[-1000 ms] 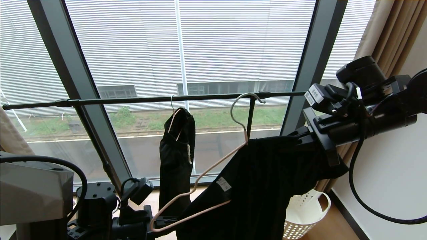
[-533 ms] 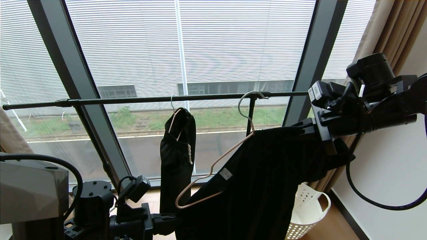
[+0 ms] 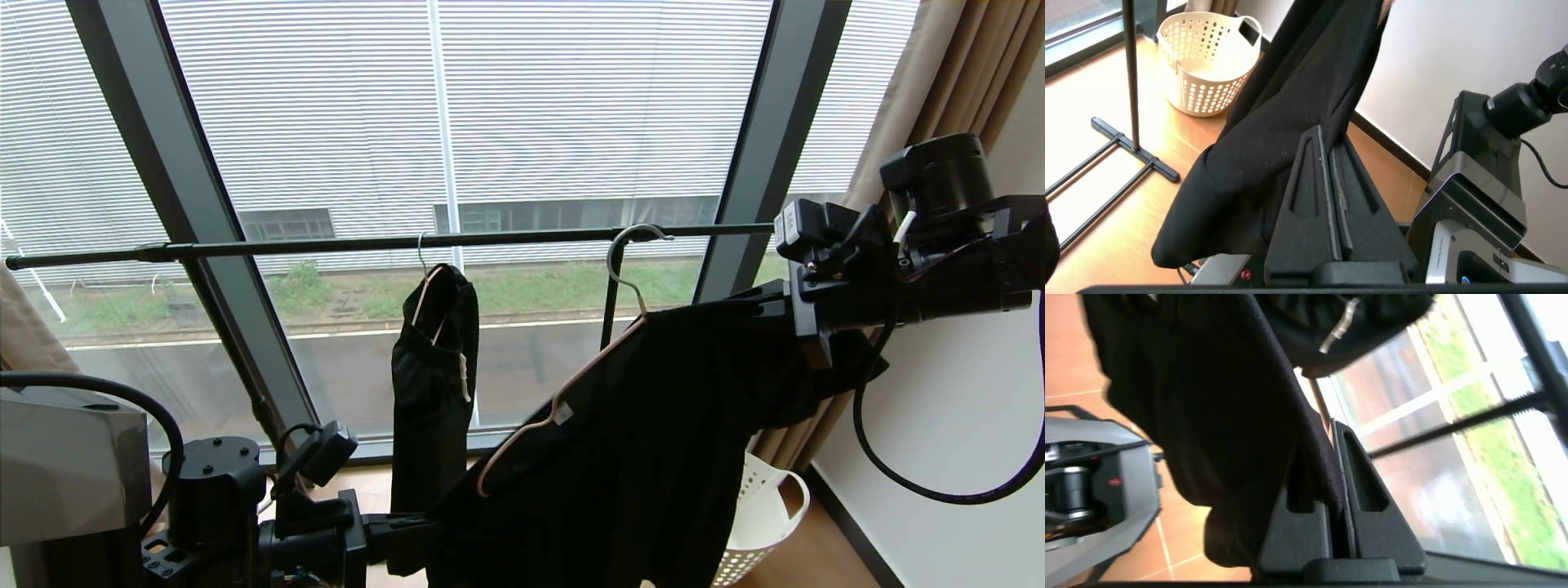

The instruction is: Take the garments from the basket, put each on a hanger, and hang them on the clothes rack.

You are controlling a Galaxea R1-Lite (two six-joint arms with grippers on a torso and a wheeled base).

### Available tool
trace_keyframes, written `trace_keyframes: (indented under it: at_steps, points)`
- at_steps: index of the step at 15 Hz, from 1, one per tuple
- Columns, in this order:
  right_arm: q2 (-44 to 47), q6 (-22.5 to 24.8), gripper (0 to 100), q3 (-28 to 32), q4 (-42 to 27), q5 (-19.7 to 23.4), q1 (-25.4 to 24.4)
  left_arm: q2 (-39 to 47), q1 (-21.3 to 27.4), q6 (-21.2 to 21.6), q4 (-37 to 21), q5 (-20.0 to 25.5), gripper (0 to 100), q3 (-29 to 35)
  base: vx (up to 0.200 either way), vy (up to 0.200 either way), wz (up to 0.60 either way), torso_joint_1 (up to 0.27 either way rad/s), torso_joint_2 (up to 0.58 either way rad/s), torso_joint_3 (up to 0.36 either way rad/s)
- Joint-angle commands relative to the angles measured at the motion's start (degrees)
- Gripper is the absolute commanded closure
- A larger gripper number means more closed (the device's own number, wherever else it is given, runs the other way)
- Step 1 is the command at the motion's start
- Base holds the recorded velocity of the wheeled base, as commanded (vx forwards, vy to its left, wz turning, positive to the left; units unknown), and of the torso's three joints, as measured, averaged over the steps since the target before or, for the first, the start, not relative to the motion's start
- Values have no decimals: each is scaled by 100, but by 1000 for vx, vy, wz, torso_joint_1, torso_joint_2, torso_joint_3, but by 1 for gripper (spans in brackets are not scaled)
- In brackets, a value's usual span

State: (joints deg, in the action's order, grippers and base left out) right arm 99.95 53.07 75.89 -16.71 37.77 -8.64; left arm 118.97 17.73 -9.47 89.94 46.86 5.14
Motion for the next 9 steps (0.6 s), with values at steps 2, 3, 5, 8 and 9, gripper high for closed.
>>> trace_keyframes:
  at_steps: [2, 3, 5, 8, 9]
  points:
    - [-55, 11, 100, -303, 274, -112, 38, -14, -6, -2, 6, -1, 100, 4, 0, 0, 0, 0, 0, 0]
    - [-72, 11, 100, -417, 371, -120, 21, -23, -6, -2, 6, -1, 100, 4, 0, 0, 0, 0, 0, 0]
    - [-99, 2, 100, -654, 520, -112, -120, -119, 3, -20, 6, -10, 100, 4, 0, 0, 0, 0, 0, 0]
    - [-125, -244, 100, -847, 529, -112, -322, -664, 3, -55, 6, -177, 100, 285, 0, 0, 0, 0, 0, 0]
    - [-90, -253, 100, -883, 520, -120, -322, -884, -23, -55, -12, -186, 100, 400, 0, 0, 0, 0, 0, 0]
